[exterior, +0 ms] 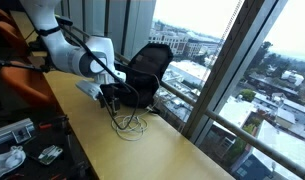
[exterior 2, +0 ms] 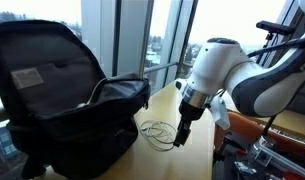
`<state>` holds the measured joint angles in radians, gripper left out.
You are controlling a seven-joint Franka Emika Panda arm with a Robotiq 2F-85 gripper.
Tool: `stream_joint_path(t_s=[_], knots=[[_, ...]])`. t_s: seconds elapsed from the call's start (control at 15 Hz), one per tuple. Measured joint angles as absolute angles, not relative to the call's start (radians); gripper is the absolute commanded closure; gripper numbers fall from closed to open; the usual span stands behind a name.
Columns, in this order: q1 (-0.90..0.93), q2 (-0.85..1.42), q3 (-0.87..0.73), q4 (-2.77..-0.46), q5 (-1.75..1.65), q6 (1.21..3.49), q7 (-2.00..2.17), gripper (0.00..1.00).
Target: Put the white cable in the black bag then lay the bag down.
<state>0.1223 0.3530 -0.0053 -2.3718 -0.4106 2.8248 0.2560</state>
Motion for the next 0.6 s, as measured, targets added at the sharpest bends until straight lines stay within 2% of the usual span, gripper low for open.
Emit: stream_joint_path(t_s=[0.6], knots=[[0.194,0.64,-0.111,-2.148,-0.399,2.949,0.135,0.0]])
